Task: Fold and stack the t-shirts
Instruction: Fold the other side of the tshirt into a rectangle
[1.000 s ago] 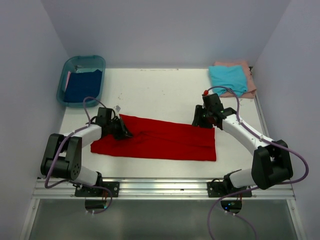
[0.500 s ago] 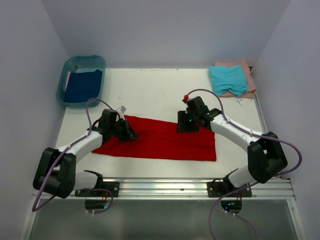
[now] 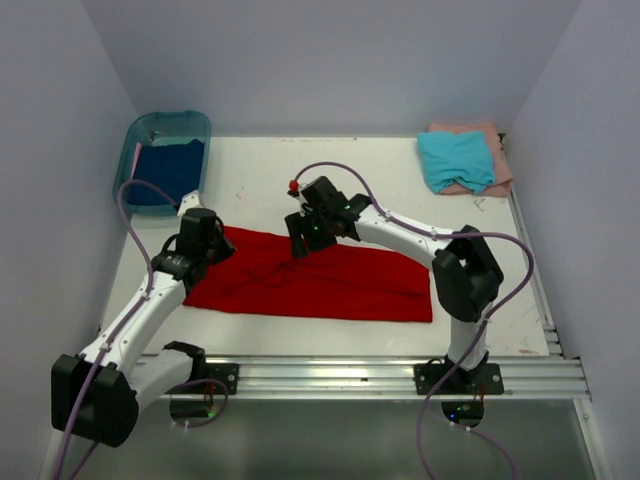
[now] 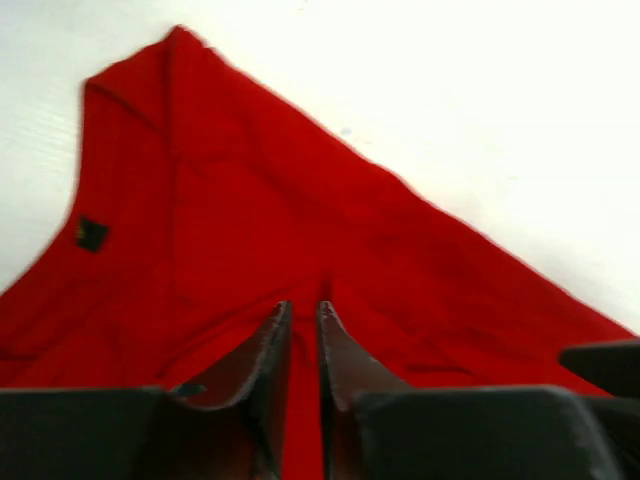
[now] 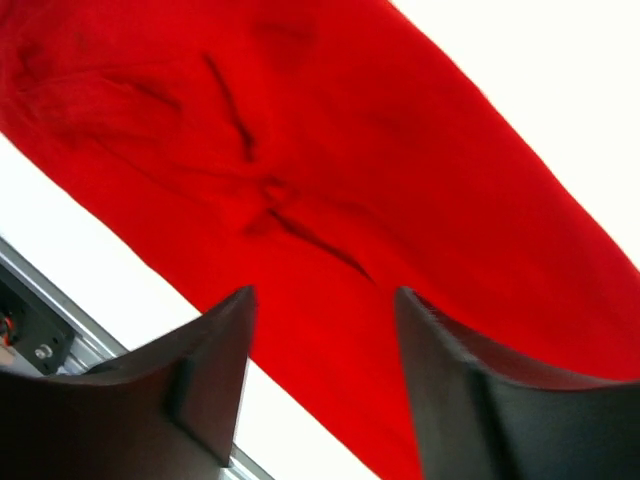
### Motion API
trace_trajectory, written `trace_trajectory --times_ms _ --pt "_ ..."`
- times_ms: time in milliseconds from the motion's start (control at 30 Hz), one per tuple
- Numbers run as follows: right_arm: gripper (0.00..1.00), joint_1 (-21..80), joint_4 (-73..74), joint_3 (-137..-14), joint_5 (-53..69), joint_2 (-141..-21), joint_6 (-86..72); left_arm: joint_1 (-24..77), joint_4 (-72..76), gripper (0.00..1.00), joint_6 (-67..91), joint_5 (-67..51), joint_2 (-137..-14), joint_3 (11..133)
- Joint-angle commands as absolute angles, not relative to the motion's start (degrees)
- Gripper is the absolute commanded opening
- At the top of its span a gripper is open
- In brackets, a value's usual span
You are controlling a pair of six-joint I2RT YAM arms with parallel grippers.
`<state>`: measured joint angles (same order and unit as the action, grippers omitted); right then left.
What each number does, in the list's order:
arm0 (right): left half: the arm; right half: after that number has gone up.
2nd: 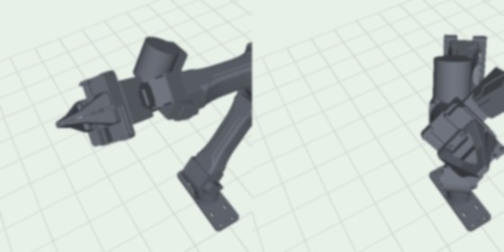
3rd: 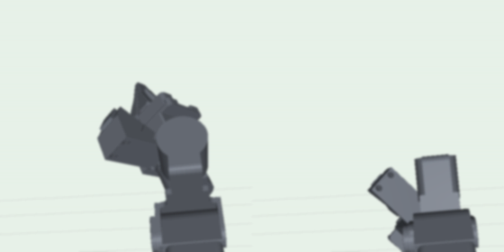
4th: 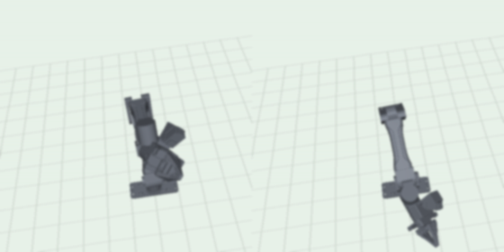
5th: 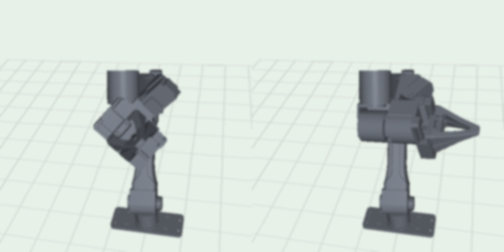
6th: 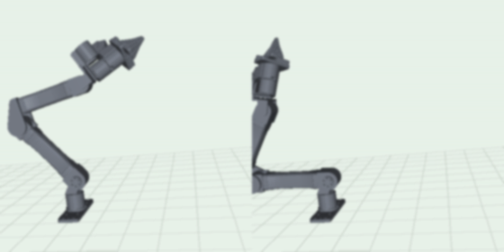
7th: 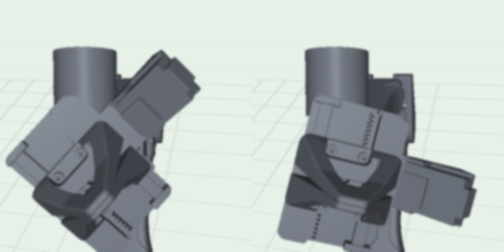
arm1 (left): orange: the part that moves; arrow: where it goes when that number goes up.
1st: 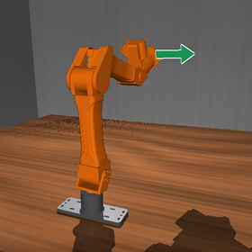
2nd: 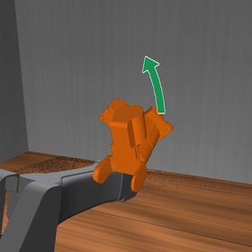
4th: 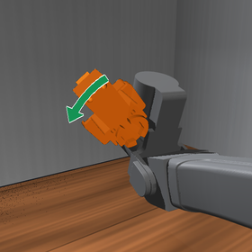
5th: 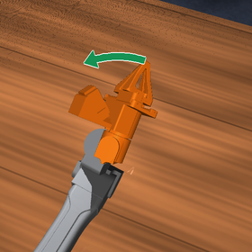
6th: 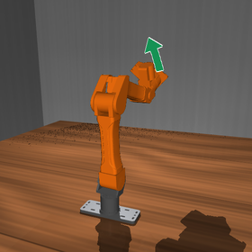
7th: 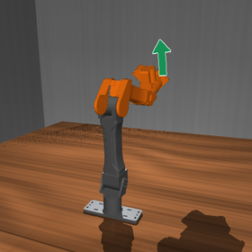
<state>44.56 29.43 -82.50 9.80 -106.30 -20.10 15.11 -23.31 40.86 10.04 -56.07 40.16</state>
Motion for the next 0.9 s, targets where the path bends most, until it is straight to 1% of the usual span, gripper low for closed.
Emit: trace_trajectory --times_ms 0,33,67,100,133,167,333,500,533,600,667,700,767,867 --pt "0.58 46.7 32.5 -89.8 11.4 -110.3 -17.8 12.7 -23.0 0.16 39.4 16.6 -61.7 39.0" --pt "0.53 47.0 32.6 -91.0 11.7 -111.1 -17.9 12.3 -21.5 0.11 39.4 15.0 -62.7 37.9" --pt "0.35 47.1 32.7 -93.1 12.3 -112.9 -18.0 11.8 -19.8 0.05 39.3 14.0 -64.6 37.5" --pt "0.22 47.3 32.7 -94.0 12.8 -113.6 -18.2 11.3 -17.2 0.0 39.3 13.0 -65.6 37.3" --pt "0.07 47.5 33.0 -96.1 13.1 -114.3 -18.4 10.6 -15.9 0.0 39.2 12.1 -66.5 36.9" --pt "0.0 47.7 33.4 -97.2 13.2 -115.1 -18.5 10.5 -14.8 0.0 39.2 11.7 -68.4 37.0" --pt "0.0 48.8 33.3 -100.9 15.5 -119.2 -18.9 9.3 -9.1 0.0 37.7 9.9 -72.1 37.0" --pt "0.0 50.4 33.5 -106.3 18.1 -123.7 -18.9 8.5 -4.7 0.0 36.5 10.6 -73.8 35.9" --pt "0.03 51.1 33.7 -107.0 18.1 -125.2 -18.9 8.3 -4.1 0.0 36.2 10.0 -74.2 35.6" --pt "0.11 51.6 34.7 -109.7 18.2 -126.6 -18.7 7.8 -2.9 0.0 36.2 9.3 -75.1 35.3" --pt "0.25 51.9 35.2 -111.7 18.2 -128.4 -18.5 7.7 -1.2 0.0 36.3 8.0 -75.8 34.8" --pt "0.29 52.0 35.3 -112.1 18.2 -128.9 -18.5 7.7 -0.9 0.0 36.0 7.3 -76.1 34.5" --pt "0.34 52.1 35.4 -113.2 18.2 -130.2 -18.5 7.7 1.6 0.0 35.8 6.0 -77.4 33.8" --pt "0.35 52.3 36.0 -114.3 18.2 -131.6 -18.2 7.6 2.5 0.0 35.5 4.4 -79.7 33.8"
